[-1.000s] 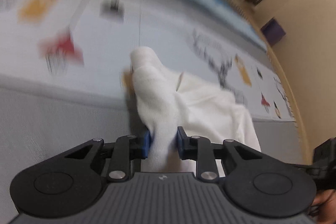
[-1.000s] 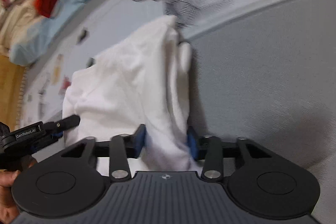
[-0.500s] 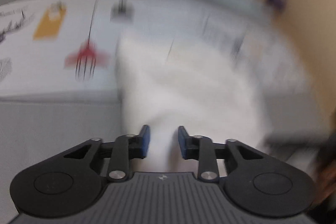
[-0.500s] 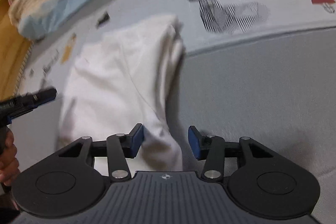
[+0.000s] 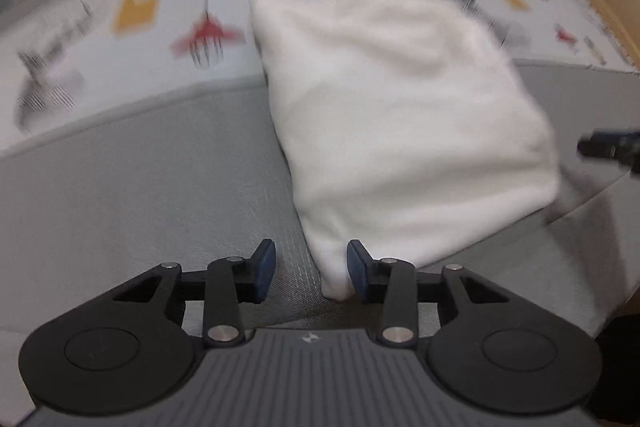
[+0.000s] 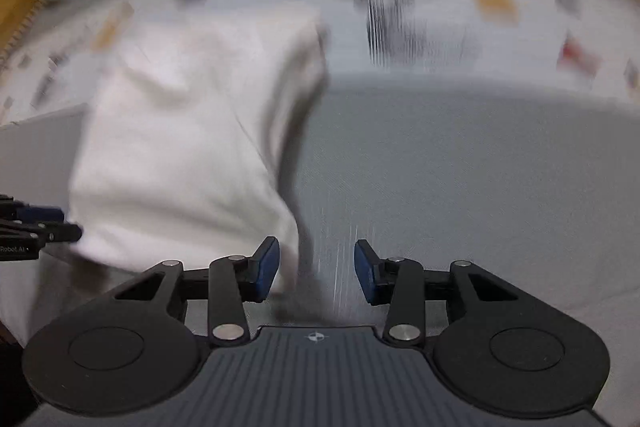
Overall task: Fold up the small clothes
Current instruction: 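Open both grippers and withdraw from the folded T-shirt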
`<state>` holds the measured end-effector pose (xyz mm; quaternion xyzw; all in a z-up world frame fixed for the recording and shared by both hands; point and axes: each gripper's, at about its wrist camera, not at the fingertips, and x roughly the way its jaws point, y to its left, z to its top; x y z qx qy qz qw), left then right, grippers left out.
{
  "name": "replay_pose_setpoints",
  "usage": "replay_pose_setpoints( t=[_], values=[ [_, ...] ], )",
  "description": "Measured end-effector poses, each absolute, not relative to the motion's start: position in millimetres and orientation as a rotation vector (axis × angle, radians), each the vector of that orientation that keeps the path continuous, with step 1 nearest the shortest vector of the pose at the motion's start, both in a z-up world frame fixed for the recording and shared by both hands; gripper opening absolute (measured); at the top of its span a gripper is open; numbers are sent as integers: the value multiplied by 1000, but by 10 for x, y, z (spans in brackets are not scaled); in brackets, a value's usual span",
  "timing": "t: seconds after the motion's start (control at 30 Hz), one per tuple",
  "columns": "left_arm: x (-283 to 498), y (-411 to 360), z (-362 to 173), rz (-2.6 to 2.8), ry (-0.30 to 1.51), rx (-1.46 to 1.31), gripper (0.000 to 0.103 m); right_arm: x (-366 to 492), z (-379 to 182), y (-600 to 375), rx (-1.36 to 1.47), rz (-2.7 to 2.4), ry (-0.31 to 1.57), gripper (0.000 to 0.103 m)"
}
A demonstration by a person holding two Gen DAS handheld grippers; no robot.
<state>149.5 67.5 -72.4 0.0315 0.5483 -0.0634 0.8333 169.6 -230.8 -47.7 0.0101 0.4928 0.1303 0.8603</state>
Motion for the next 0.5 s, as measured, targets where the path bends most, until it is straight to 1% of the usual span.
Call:
replay_pose_setpoints(
  t=[0.03, 0.07, 0.1, 0.13, 0.17, 0.23, 0.3, 0.37, 0.43, 0.5],
  values=[
    [1398, 661, -607, -127, 1126, 77, 45, 1612, -320, -2333, 37, 272, 973, 44],
    [1291, 648, -475, -119, 1085, 89, 48, 1529, -190, -2359, 56, 266, 923, 44],
    [1151, 630, -335, -111, 1039, 97, 50, 1425, -60, -2388, 76, 258, 872, 48],
    [1037, 596, -231, -104, 1003, 97, 60, 1287, 69, -2403, 91, 247, 820, 54],
    [880, 569, -119, -91, 954, 89, 71, 1192, 146, -2398, 95, 238, 786, 57],
    [631, 494, 78, -59, 857, 71, 84, 942, 260, -2385, 89, 229, 733, 75],
    [320, 402, 190, -27, 743, 37, 85, 726, 246, -2366, 73, 235, 708, 81],
    [149, 306, 207, 0, 696, 2, 85, 579, 212, -2293, 60, 208, 728, 82],
    [-6, 231, 167, 15, 702, -46, 85, 389, 181, -2218, 41, 206, 712, 83],
    [-48, 155, 70, 25, 752, -54, 85, 273, 88, -2156, 9, 200, 711, 83]
  ],
)
